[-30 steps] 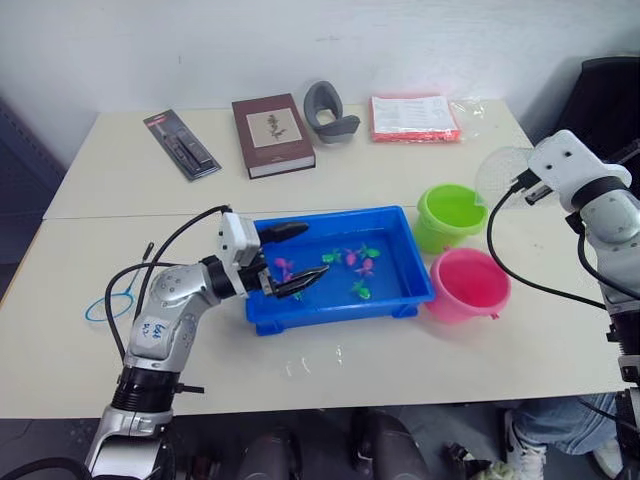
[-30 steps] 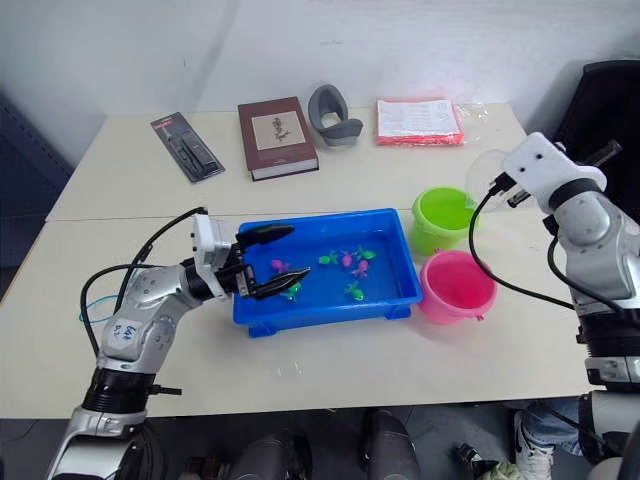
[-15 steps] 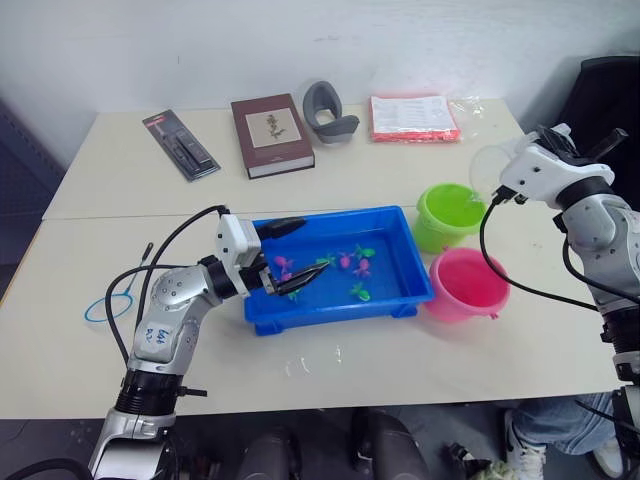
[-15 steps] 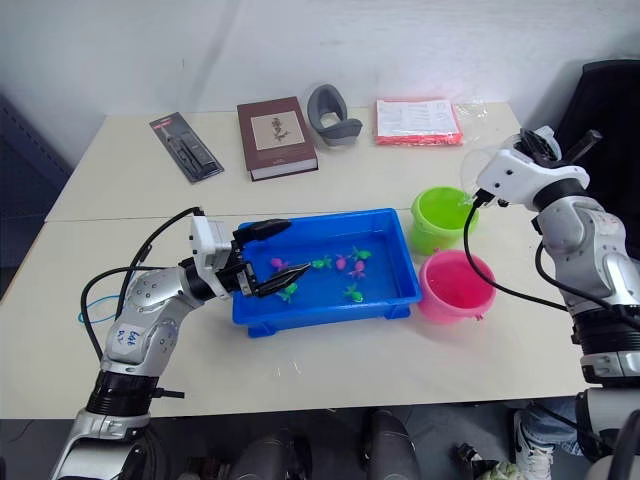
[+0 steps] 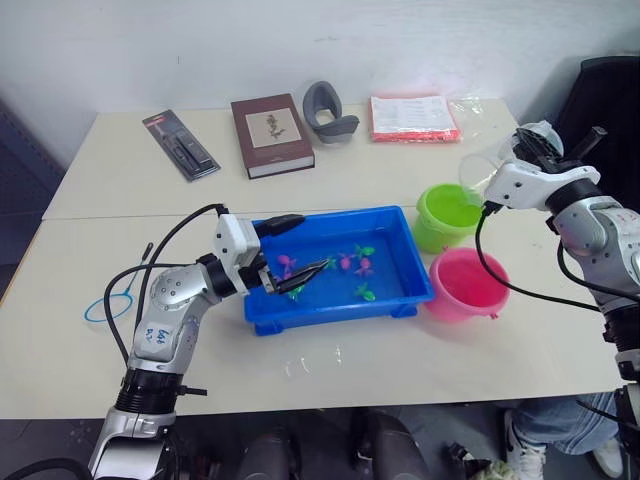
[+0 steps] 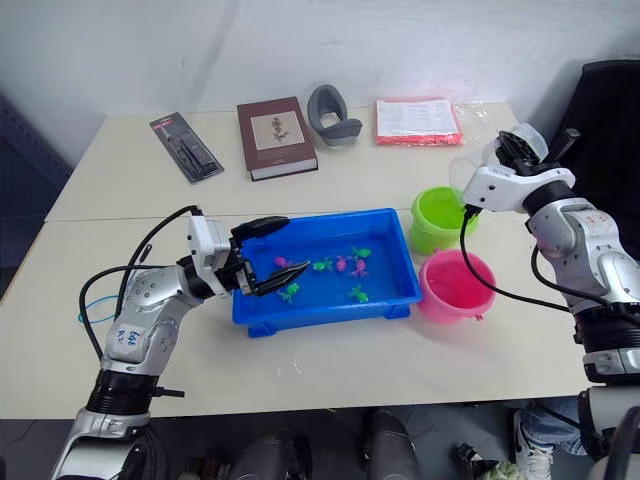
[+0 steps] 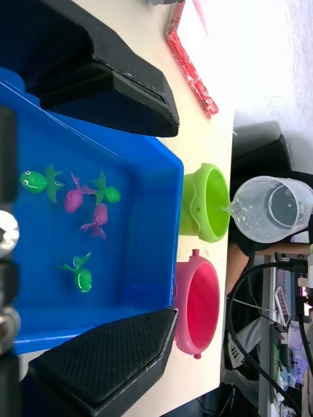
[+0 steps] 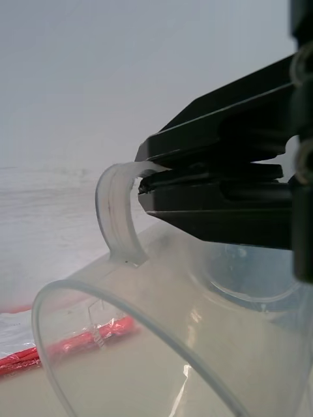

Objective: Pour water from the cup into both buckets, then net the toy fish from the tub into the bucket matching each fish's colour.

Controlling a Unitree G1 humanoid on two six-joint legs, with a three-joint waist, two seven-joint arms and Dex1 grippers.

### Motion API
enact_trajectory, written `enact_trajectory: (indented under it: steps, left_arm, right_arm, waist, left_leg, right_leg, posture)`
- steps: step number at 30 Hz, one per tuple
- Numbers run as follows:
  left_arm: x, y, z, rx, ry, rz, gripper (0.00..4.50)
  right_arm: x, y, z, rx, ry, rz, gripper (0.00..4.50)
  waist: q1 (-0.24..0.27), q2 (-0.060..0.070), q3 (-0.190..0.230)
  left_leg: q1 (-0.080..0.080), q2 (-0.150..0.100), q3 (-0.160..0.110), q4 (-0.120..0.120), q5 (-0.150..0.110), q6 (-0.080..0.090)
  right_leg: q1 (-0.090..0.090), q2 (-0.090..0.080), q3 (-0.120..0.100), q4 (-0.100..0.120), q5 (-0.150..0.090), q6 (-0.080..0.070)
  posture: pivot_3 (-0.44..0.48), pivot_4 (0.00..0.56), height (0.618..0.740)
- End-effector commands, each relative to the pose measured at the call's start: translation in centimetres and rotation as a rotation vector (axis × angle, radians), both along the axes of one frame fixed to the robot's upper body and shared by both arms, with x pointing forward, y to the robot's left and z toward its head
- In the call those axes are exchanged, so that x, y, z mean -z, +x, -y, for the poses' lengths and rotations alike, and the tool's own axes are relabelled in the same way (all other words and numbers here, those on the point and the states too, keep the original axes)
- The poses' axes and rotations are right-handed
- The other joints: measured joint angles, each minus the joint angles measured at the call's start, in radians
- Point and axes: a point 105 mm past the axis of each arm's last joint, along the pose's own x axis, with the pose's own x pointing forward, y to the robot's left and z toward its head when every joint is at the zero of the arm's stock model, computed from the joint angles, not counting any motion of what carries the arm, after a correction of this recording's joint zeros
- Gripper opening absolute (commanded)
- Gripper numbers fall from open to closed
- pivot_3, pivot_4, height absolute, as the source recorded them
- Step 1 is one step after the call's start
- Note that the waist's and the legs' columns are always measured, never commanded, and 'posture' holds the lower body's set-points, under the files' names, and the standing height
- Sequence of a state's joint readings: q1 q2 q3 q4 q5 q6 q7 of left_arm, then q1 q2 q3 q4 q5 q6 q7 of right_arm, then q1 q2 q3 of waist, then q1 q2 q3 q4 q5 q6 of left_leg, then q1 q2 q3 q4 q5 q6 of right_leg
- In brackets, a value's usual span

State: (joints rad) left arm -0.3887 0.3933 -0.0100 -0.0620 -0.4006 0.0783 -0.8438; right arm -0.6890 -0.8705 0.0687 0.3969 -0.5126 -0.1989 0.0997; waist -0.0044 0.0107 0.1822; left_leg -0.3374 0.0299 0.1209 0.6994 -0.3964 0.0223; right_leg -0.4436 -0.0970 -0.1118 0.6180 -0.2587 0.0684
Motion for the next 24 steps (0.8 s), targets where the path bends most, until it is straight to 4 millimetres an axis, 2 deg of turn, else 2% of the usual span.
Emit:
enact_trajectory:
  steps: [1, 3, 6, 10, 12, 15, 19, 24]
  left_arm:
    - [-0.8, -0.2, -0.2, 0.005, -0.006, 0.035, 4.50]
    - [-0.8, -0.2, -0.3, 0.009, -0.005, 0.029, 4.50]
    - [-0.6, -0.3, -0.4, 0.029, 0.001, 0.018, 4.50]
    - [-0.7, -0.6, -0.2, 0.082, 0.006, -0.001, 4.50]
    - [-0.8, -0.8, -0.2, 0.101, 0.010, -0.008, 4.50]
    - [-0.9, -1.0, -0.4, 0.124, 0.020, -0.027, 4.50]
    - [-0.5, -1.6, -0.1, 0.182, 0.045, -0.076, 4.50]
    - [-0.6, -1.9, 0.2, 0.211, 0.059, -0.090, 4.50]
  right_arm:
    - [-2.9, -1.3, 2.5, 0.016, 0.331, 0.073, 0.06]
    - [-3.4, -2.6, 4.2, 0.022, 0.501, 0.089, 0.06]
    - [-2.8, -4.7, 7.1, 0.053, 0.818, 0.098, 0.06]
    - [0.5, -7.5, 10.0, 0.088, 1.282, 0.090, 0.06]
    - [2.4, -8.8, 11.3, 0.152, 1.430, 0.112, 0.06]
    - [5.8, -9.7, 12.2, 0.170, 1.671, 0.147, 0.06]
    - [10.2, -9.4, 12.0, 0.207, 1.752, 0.148, 0.06]
    - [12.9, -8.4, 11.3, 0.200, 1.871, 0.200, 0.06]
  waist:
    - [0.001, 0.000, 0.000]
    - [0.006, 0.000, 0.000]
    - [0.009, 0.000, 0.000]
    - [0.008, 0.000, 0.000]
    - [0.006, 0.000, 0.000]
    - [0.003, 0.000, 0.000]
    - [-0.002, 0.000, 0.000]
    - [-0.009, 0.000, 0.000]
  left_leg:
    - [0.000, 0.000, 0.000, 0.000, 0.000, 0.000]
    - [-0.001, 0.000, -0.001, 0.000, 0.000, 0.000]
    - [-0.002, -0.001, -0.002, 0.001, 0.000, 0.001]
    - [-0.002, -0.001, -0.002, 0.001, 0.000, 0.001]
    - [-0.002, -0.001, -0.002, 0.001, 0.000, 0.001]
    - [-0.001, -0.001, -0.001, 0.001, 0.000, 0.001]
    - [0.001, -0.001, 0.000, 0.000, 0.000, 0.001]
    - [0.002, -0.002, 0.002, 0.000, 0.000, 0.001]
  right_leg:
    - [0.000, 0.000, 0.000, 0.000, 0.000, 0.000]
    - [0.000, 0.000, -0.001, 0.000, 0.000, 0.000]
    - [0.000, 0.000, -0.003, 0.000, 0.000, 0.000]
    - [0.000, 0.000, -0.003, 0.001, 0.000, 0.000]
    - [0.000, 0.000, -0.002, 0.001, 0.000, 0.000]
    - [0.000, 0.000, -0.002, 0.002, 0.000, 0.000]
    - [0.000, 0.002, 0.001, 0.002, 0.000, 0.000]
    - [0.000, 0.002, 0.003, 0.004, 0.000, 0.000]
  posture:
    - [0.000, 0.150, 0.740]
    - [0.000, 0.150, 0.740]
    - [0.000, 0.150, 0.740]
    - [0.000, 0.150, 0.740]
    - [0.000, 0.150, 0.740]
    - [0.000, 0.150, 0.740]
    - [0.000, 0.150, 0.740]
    - [0.000, 0.150, 0.740]
